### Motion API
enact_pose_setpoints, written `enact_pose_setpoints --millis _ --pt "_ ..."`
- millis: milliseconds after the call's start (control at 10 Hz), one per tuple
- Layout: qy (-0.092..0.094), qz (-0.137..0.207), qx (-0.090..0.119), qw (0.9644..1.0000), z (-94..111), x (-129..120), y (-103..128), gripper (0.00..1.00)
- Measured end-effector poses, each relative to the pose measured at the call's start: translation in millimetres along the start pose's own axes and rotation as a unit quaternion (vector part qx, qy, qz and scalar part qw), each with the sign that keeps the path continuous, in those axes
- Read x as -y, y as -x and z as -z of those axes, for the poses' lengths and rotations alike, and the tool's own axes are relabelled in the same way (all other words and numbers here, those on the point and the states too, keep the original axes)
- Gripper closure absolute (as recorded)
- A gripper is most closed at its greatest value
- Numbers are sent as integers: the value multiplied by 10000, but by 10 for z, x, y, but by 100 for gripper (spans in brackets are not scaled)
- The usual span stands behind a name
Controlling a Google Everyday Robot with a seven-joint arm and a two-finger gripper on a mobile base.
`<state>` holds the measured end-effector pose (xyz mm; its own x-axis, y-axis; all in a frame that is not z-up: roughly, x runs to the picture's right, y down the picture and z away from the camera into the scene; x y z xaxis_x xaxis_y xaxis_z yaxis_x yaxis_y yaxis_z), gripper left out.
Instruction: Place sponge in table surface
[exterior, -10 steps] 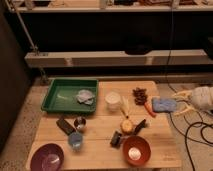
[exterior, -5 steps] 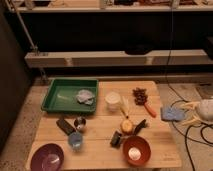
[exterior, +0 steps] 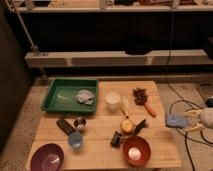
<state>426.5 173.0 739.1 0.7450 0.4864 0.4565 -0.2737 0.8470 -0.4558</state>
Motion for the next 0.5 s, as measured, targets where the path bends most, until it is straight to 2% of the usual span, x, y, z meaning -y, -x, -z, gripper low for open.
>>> enact_pose_setpoints --millis 200,500 --pt "230 -113 -101 9996 -153 -148 -139 100" --pt "459 -180 -104 9987 -315 -262 -289 100"
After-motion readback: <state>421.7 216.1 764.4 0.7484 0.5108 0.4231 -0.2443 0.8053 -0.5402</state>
